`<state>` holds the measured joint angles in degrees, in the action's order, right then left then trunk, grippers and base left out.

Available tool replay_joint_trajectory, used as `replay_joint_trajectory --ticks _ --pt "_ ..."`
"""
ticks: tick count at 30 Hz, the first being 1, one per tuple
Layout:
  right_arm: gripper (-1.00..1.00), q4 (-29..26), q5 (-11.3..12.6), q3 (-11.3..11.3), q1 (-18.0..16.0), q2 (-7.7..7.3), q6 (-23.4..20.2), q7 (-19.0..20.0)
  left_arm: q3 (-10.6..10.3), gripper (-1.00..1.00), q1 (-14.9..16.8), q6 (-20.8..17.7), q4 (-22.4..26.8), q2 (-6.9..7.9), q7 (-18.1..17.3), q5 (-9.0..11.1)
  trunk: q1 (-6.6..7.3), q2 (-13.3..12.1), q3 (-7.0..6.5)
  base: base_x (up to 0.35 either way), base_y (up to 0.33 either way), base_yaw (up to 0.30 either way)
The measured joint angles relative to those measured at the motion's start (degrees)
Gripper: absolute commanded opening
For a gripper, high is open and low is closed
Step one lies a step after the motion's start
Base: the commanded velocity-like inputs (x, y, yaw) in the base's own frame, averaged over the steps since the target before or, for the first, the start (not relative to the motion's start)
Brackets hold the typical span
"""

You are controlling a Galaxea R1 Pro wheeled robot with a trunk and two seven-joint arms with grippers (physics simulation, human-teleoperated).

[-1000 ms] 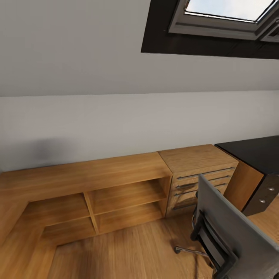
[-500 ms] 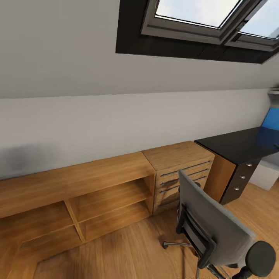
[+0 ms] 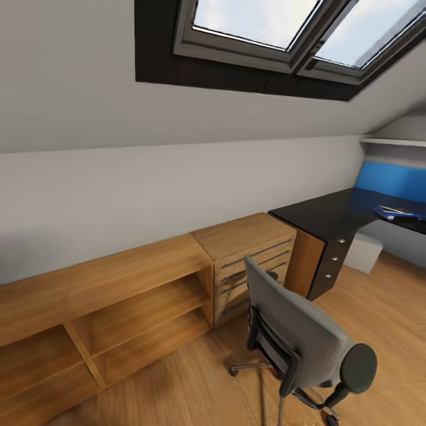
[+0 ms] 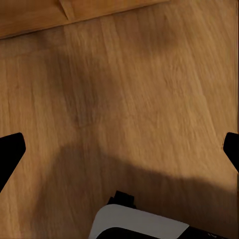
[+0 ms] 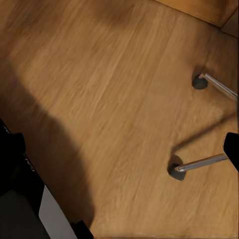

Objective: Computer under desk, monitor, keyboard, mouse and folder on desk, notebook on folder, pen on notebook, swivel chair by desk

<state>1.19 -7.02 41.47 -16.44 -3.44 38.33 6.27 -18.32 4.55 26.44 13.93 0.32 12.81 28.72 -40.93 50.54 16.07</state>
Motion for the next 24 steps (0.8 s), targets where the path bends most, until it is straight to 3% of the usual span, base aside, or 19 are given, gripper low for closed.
replay_joint_trajectory --ticks 24 --pt "1.00 -0.07 -0.09 -0.12 0.00 -0.26 0.01 -0.09 -0.01 1.00 0.00 -0.11 -0.07 0.00 -0.01 0.04 0.00 0.00 -0.57 0.000 0.000 -0.296"
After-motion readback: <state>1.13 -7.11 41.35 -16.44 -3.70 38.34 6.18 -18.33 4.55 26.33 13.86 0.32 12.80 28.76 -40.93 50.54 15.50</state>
